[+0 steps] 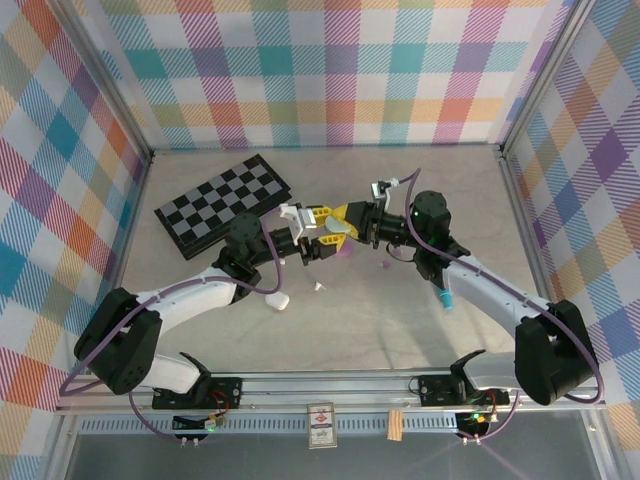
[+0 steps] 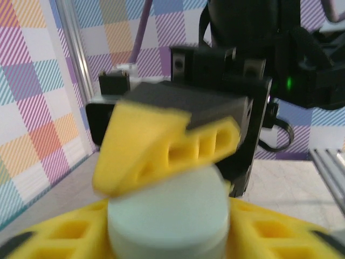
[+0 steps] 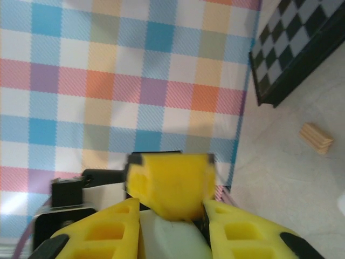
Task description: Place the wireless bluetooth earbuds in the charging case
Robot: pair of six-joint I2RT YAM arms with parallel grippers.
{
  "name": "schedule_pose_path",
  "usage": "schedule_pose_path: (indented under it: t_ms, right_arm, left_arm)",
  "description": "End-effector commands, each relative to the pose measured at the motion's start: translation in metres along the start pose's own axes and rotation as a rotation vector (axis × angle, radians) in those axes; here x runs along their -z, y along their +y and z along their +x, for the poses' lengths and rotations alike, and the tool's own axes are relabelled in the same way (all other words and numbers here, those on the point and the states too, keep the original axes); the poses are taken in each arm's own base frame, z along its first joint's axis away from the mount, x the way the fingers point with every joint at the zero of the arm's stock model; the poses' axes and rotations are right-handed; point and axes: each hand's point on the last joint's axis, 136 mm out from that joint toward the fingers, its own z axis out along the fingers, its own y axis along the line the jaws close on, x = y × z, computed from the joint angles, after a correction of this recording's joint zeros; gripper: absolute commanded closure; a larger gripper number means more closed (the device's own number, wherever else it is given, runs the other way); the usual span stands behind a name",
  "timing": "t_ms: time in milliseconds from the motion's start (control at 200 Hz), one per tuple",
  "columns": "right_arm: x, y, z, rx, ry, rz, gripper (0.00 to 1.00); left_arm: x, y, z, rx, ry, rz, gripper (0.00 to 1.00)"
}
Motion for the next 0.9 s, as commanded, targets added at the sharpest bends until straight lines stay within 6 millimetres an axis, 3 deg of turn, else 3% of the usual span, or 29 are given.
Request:
schedule_pose_path:
  t_ms: [0,120,520,695,895]
  right_arm:
    - [0.004,0.005,-0.003,0.1,-0.029,0.036,0.91]
    - [0.01,-0.017,-0.016,0.135,-0.08,0.137,0.92]
    - [0.025,-0.113,-0.076,0.184,-0.179,0.489,0.92]
    - [0.028,-0.159,-0.111,0.163,-0.221,0.611,0.93]
    - [0.024,-0.214,-0.143,0.12,-0.207,0.751,0.92]
  left_arm:
    - [0.003,0.008,-0.004,-0.011,0.009,-0.062,0.24]
    - [0.011,0.017,0.009,0.01,0.054,-0.139,0.0]
    - [0.077,0.055,0.086,0.241,0.237,-0.591,0.0]
    - [0.085,0.054,0.102,0.29,0.284,-0.625,0.0]
    - [0.081,0.049,0.103,0.305,0.279,-0.591,0.0]
